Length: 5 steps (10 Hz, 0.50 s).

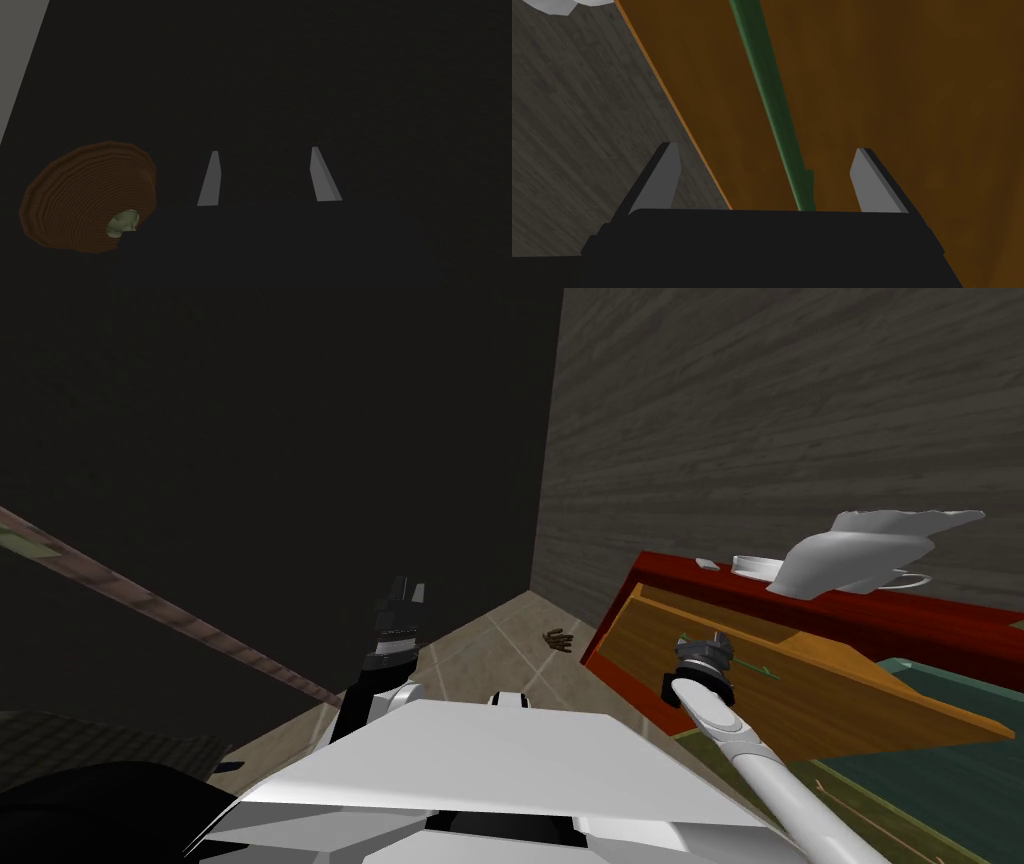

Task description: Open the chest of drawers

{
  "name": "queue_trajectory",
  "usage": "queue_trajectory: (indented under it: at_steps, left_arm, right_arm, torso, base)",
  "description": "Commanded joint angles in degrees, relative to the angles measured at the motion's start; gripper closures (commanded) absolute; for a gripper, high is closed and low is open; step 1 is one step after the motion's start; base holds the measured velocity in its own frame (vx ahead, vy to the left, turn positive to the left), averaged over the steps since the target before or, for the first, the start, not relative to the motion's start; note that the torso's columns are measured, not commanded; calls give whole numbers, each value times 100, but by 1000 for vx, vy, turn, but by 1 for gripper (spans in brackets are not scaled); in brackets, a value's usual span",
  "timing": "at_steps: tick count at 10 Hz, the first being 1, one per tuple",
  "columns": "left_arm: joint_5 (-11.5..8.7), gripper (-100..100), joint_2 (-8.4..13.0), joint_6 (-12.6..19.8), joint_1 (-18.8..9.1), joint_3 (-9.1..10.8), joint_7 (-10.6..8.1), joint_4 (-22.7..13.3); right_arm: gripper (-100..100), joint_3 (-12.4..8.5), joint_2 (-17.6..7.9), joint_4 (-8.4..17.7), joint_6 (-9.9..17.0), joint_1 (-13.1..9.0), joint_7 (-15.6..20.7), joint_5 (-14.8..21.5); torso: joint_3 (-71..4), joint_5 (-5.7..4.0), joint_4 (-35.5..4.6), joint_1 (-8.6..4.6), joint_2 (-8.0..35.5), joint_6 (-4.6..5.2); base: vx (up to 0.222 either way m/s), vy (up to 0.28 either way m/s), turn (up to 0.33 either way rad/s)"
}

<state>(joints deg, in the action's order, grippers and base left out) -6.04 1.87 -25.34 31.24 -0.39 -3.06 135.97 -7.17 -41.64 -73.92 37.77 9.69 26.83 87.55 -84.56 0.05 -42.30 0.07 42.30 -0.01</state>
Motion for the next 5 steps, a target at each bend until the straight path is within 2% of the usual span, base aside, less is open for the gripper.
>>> queue_trajectory:
  at_steps: [1, 2, 3, 5]
  left_arm:
    - [0, 0, 0, 0, 0, 0, 0, 0]
    - [0, 0, 0, 0, 0, 0, 0, 0]
    - [0, 0, 1, 0, 0, 1, 0, 0]
    - [0, 0, 1, 0, 0, 1, 0, 0]
  right_arm:
    - [-100, -184, -299, 40, -326, -104, 99, -253]
    - [-100, -179, -238, -35, -268, -56, 154, -254]
    - [0, -188, -248, -30, -298, -47, 156, -266]
    - [0, -183, -243, -27, -298, -45, 156, -266]
  torso:
    - [3, -4, -1, -5, 5, 1]
    - [4, -5, -1, -7, 6, 3]
    - [3, -2, -4, -13, 5, -2]
    - [0, -4, 0, -12, 0, 1]
  base:
    - [-2, 92, -38]
    - [-1, 41, -16]
    - [-1, 8, -2]
    - [0, 0, 0]
